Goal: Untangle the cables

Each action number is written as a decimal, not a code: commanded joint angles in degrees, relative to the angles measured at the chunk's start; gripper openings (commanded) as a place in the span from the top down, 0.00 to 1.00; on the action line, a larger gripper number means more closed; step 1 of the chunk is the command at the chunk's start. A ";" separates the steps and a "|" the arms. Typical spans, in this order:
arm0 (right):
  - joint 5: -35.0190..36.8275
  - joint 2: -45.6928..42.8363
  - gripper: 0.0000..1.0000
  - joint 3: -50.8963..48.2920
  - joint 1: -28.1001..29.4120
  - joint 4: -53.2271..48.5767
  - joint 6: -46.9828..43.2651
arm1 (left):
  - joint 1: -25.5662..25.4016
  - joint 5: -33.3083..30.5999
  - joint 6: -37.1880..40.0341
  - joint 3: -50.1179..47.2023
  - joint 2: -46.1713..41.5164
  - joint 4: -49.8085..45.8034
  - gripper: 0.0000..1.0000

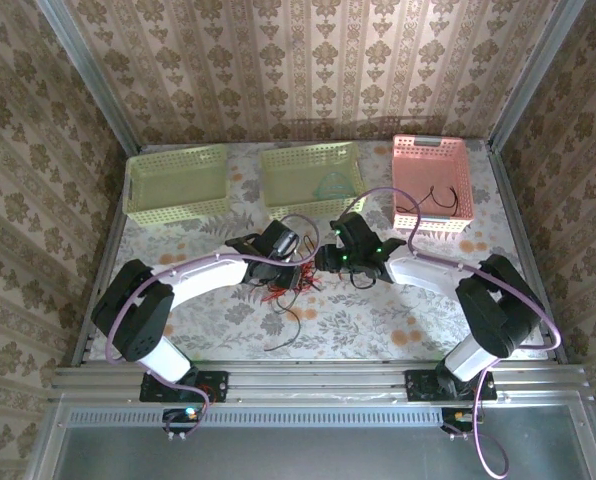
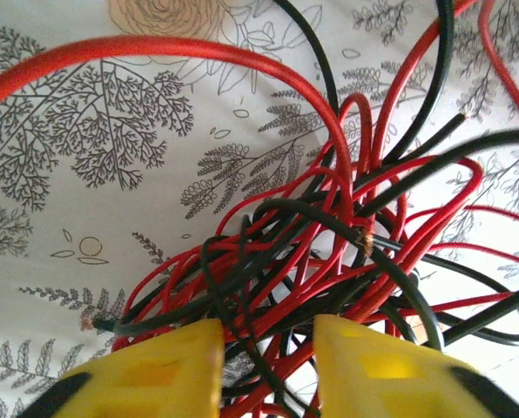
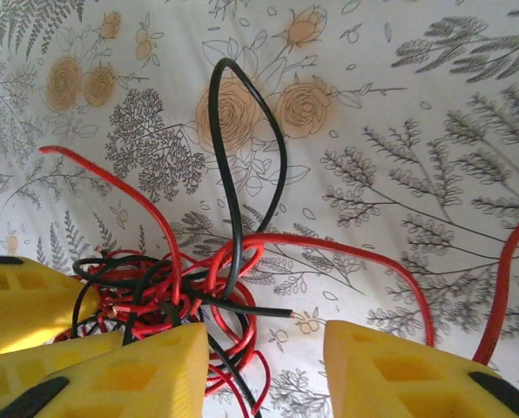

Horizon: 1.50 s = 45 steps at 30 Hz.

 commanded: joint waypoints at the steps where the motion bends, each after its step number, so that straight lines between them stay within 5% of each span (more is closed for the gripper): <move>1: -3.88 2.05 0.62 1.80 0.20 2.39 0.42 | -0.40 -0.85 0.41 -1.69 -1.20 -0.11 0.74; 7: -1.35 -2.53 0.67 -0.22 0.20 2.51 0.58 | -0.45 -0.59 0.26 -2.03 -4.66 -1.48 0.99; 18: -4.18 -6.23 0.48 -1.13 2.78 5.55 1.01 | -0.39 0.64 0.84 0.21 -14.41 -4.37 1.00; 21: -6.77 -3.24 0.65 0.00 3.44 5.96 0.96 | -0.44 0.34 0.79 0.18 -16.49 -4.28 1.00; 24: -6.60 -3.12 1.00 -0.91 3.46 6.85 1.84 | -0.45 -0.55 0.98 0.11 -18.39 -4.75 1.00; 29: 0.34 -8.73 1.00 -3.06 1.32 3.13 1.39 | 0.26 -2.28 0.73 -1.32 -21.07 -5.02 1.00; 45: 6.32 -23.93 1.00 -14.72 -14.91 -2.53 3.36 | 8.31 3.36 -2.92 -6.24 -27.48 -2.33 1.00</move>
